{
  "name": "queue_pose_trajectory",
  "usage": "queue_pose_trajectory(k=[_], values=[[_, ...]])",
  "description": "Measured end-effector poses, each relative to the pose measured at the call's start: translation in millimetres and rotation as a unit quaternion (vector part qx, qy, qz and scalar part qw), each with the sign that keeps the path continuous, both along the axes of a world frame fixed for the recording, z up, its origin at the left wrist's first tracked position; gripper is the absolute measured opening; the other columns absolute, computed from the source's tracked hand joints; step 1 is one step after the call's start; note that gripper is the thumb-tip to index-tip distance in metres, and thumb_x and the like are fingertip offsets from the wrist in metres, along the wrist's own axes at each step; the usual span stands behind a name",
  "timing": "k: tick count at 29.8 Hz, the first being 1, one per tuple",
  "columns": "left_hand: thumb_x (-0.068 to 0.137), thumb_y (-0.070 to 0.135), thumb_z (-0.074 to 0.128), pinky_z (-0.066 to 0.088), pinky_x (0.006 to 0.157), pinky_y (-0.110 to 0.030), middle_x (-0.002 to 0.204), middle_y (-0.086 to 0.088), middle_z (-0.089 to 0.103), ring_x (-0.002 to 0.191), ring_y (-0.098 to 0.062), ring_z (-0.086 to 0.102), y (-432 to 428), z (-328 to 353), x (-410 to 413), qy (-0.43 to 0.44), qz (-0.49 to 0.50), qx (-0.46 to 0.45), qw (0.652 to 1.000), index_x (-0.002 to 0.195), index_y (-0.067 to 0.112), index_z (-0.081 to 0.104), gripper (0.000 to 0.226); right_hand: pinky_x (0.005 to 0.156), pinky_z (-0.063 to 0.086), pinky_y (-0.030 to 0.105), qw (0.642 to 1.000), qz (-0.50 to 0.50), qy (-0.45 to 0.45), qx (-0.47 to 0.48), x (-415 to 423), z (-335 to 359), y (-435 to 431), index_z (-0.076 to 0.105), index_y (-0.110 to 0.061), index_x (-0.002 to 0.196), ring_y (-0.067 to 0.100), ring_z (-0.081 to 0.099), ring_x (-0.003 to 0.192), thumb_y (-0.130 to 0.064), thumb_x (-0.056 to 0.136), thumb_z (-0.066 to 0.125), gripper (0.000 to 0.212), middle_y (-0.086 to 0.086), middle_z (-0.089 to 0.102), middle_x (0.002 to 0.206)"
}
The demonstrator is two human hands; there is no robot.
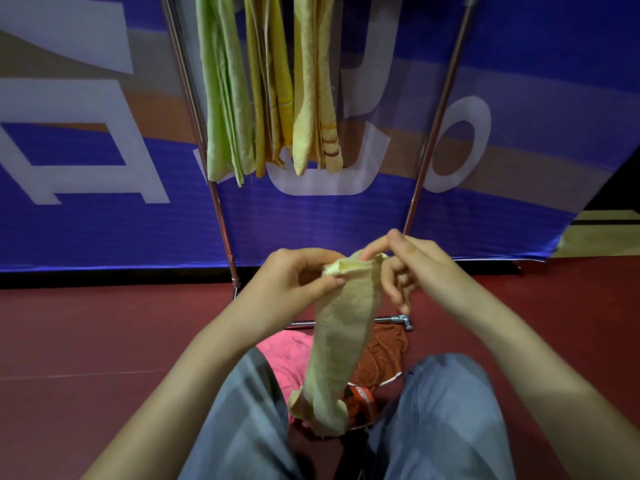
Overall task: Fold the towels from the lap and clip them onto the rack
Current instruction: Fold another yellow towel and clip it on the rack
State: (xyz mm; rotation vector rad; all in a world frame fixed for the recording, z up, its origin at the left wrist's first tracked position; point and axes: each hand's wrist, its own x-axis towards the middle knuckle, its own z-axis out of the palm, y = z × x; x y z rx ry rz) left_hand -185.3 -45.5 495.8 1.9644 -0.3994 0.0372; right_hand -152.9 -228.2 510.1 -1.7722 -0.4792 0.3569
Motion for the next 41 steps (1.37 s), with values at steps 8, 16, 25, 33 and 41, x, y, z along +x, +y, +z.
queue_pose_trajectory(k=[8,16,25,33,41], values=[[0.084,0.013,0.061,0.052,0.081,-0.026,0.094,-0.008,0.072,0.089,-0.014,0.066,7.4,5.1,2.0,-0.024,-0.016,0.077,0.997,0.1,0.01,0.067,0.018,0.047,0.04,0.025,0.956,0.055,-0.155,-0.243,4.0,-6.2,-17.9,0.058,-0.029,0.074,0.007,0.047,0.039,-0.052,0.08,0.053,0.024,-0.006,0.049,0.043],[0.078,0.028,0.056,0.049,0.08,-0.033,0.091,-0.007,0.073,0.087,-0.021,0.066,9.5,1.0,-1.6,-0.027,-0.016,0.103,0.994,0.099,0.013,0.067,0.029,0.046,0.028,0.015,0.867,0.161,-0.325,-0.341,-4.0,-0.8,-11.2,0.063,-0.022,0.086,0.001,0.047,0.047,-0.04,0.08,0.058,0.019,0.005,0.048,0.049],[0.08,0.029,0.057,0.049,0.074,-0.038,0.085,-0.012,0.071,0.083,-0.029,0.064,11.9,-5.7,-2.7,-0.021,-0.024,0.111,0.993,0.097,0.015,0.067,0.025,0.045,0.02,0.011,0.863,0.066,-0.373,-0.333,1.6,-13.6,-28.8,0.067,-0.025,0.081,0.002,0.044,0.048,-0.053,0.078,0.05,0.033,-0.008,0.039,0.038],[0.08,0.022,0.062,0.048,0.071,-0.025,0.085,-0.016,0.07,0.074,-0.014,0.062,6.7,-1.1,-2.0,-0.033,-0.021,0.065,0.997,0.094,0.008,0.067,0.021,0.06,0.048,0.033,0.908,-0.015,-0.371,-0.196,3.7,-22.5,-33.4,0.064,-0.019,0.078,0.011,0.059,0.065,-0.049,0.079,0.049,0.033,-0.007,0.063,0.069],[0.081,0.0,0.059,0.047,0.072,-0.008,0.073,0.022,0.07,0.077,0.006,0.062,-2.0,3.4,-6.1,-0.011,-0.009,-0.047,0.999,0.086,0.022,0.065,0.024,0.059,0.047,0.014,0.933,-0.099,-0.345,-0.028,-5.2,-25.1,-24.3,0.068,-0.01,0.083,-0.002,0.058,0.061,-0.028,0.078,0.061,0.019,-0.017,0.06,0.076]])
